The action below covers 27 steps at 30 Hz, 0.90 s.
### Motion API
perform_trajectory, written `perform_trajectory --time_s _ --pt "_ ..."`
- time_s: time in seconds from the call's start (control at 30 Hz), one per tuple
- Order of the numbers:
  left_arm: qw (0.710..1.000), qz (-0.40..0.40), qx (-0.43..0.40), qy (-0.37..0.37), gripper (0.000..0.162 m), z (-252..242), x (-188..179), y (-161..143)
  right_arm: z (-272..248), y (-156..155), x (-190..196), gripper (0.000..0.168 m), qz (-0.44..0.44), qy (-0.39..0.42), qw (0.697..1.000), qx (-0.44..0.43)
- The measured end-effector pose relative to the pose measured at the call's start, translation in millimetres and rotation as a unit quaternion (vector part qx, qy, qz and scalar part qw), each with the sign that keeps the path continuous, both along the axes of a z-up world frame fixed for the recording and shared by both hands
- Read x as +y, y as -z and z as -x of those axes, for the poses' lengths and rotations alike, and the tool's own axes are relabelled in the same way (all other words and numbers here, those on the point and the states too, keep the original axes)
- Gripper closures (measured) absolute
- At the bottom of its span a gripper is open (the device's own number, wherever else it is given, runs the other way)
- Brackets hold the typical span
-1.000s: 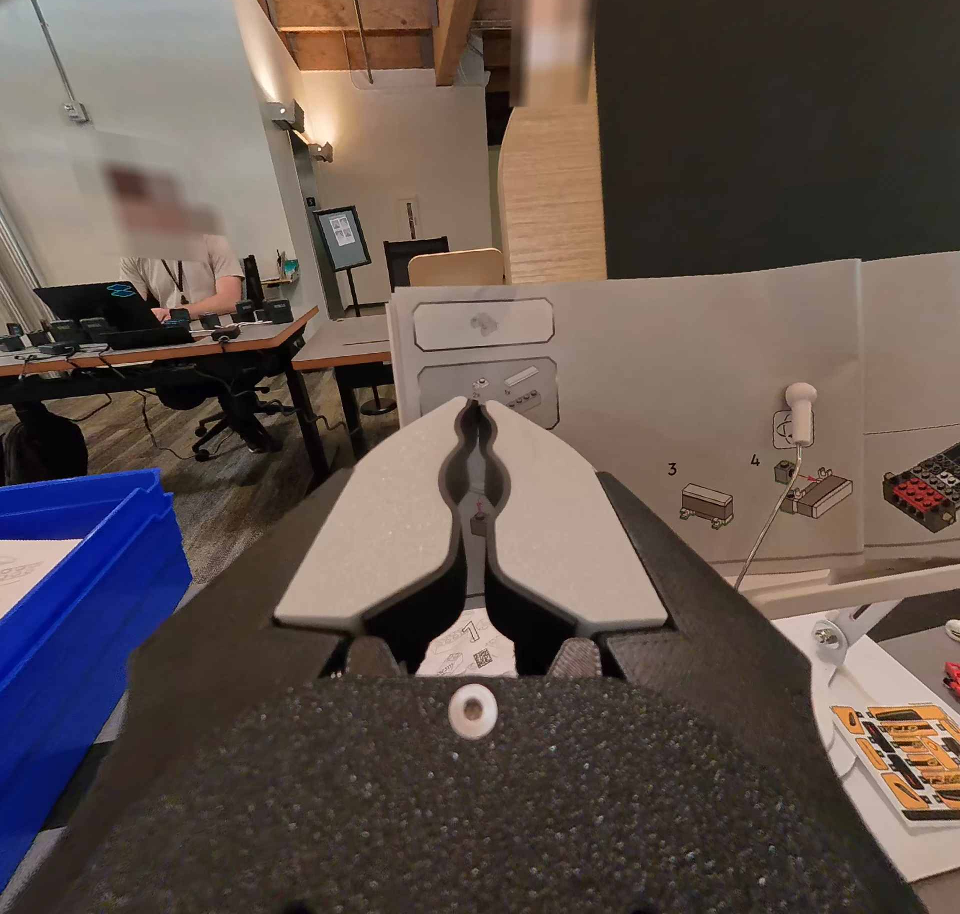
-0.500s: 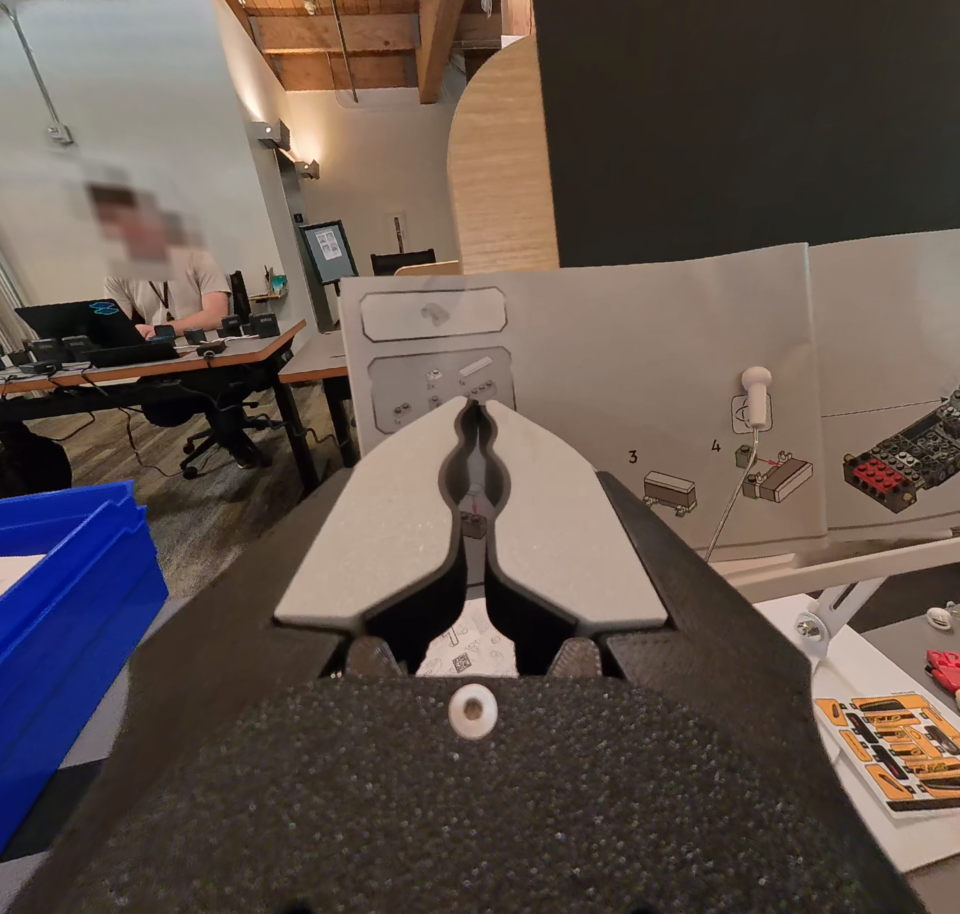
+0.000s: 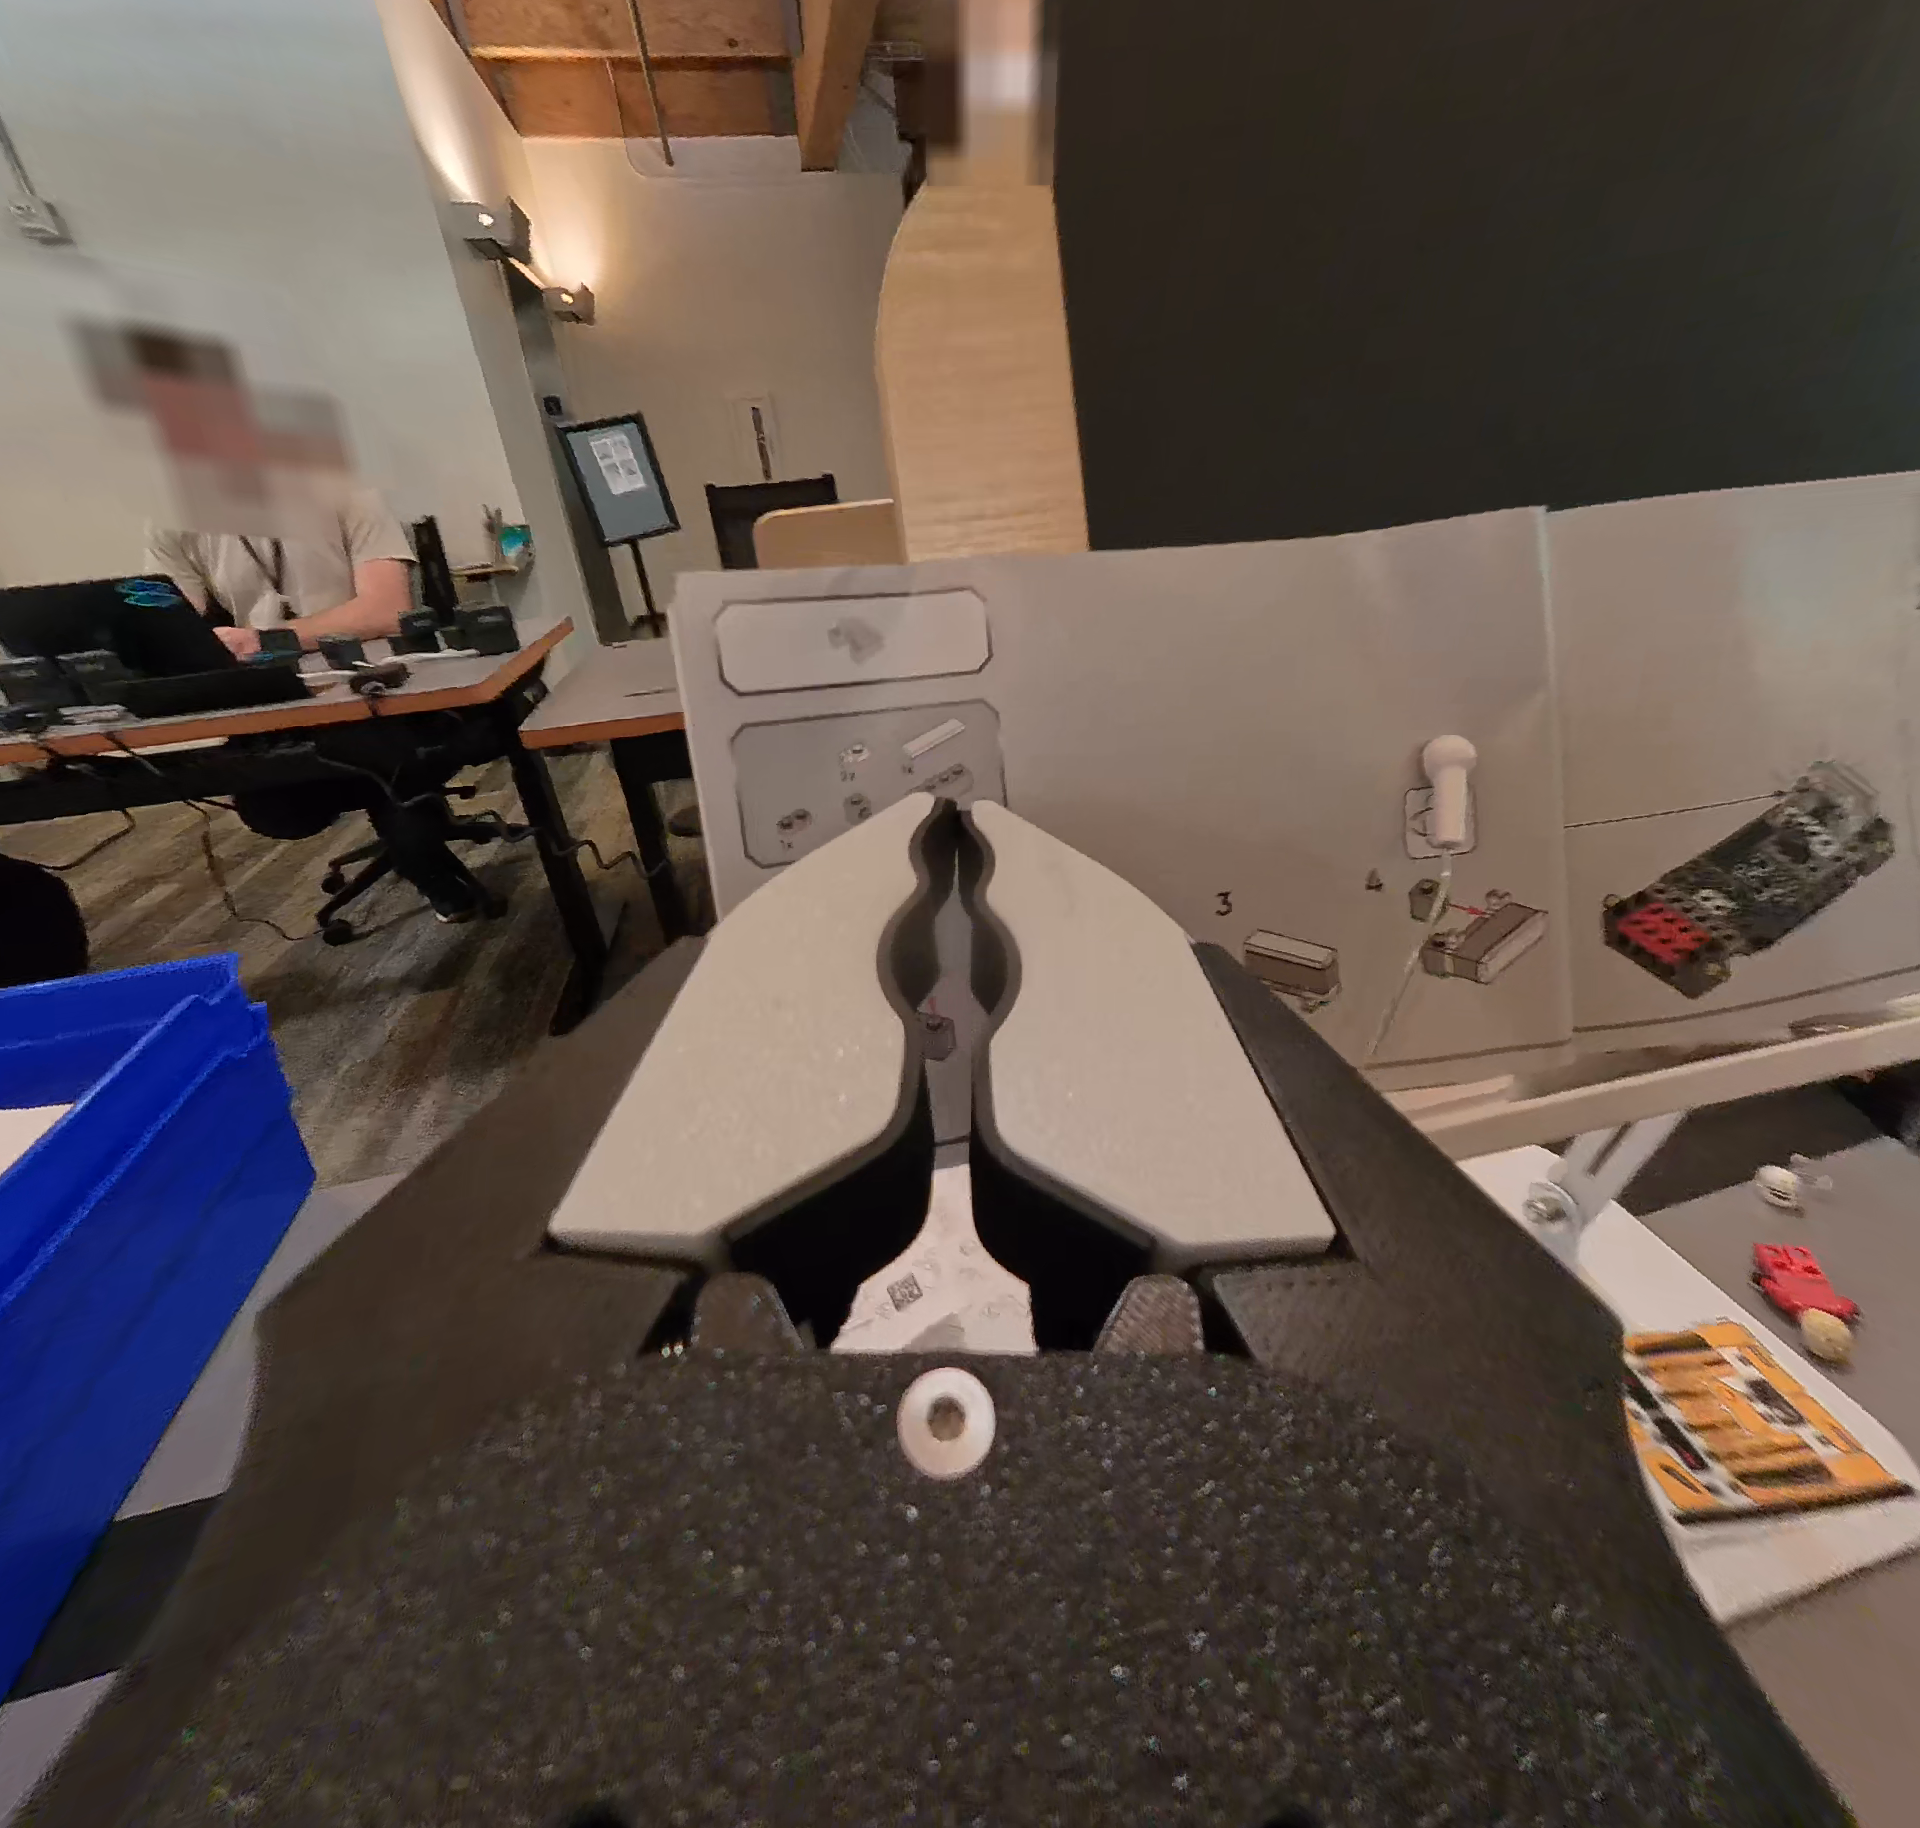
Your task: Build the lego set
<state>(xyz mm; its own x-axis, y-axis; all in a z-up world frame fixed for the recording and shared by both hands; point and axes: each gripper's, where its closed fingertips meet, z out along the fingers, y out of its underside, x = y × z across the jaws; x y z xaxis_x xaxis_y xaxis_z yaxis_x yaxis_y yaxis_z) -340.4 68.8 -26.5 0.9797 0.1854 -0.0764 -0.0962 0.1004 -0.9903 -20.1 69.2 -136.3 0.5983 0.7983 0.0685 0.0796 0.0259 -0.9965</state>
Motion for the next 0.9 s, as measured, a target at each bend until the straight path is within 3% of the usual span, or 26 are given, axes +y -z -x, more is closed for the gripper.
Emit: perform_trajectory --time_s 0.2,0.5,0.6,0.77,0.9 --pt "0.997 0.027 -0.009 0.068 0.162 -16 -26 -24 -3 -6 0 0.166 -0.004 0.002 1.000 0.007" --pt "0.963 0.166 0.061 0.202 0.159 -87 -60 -6 -4 -3 1 0.166 0.002 -0.002 1.000 0.004" --pt "0.920 0.277 0.094 0.262 0.157 -119 -75 38 1 1 -4 0.166 0.013 -0.024 1.000 -0.007" --pt "0.823 0.490 0.158 0.240 0.149 -119 -126 165 31 26 -35 0.158 0.059 -0.133 0.987 -0.062" --pt "0.794 0.551 0.112 0.229 0.145 -112 -155 237 60 47 -65 0.154 0.076 -0.208 0.968 -0.119"
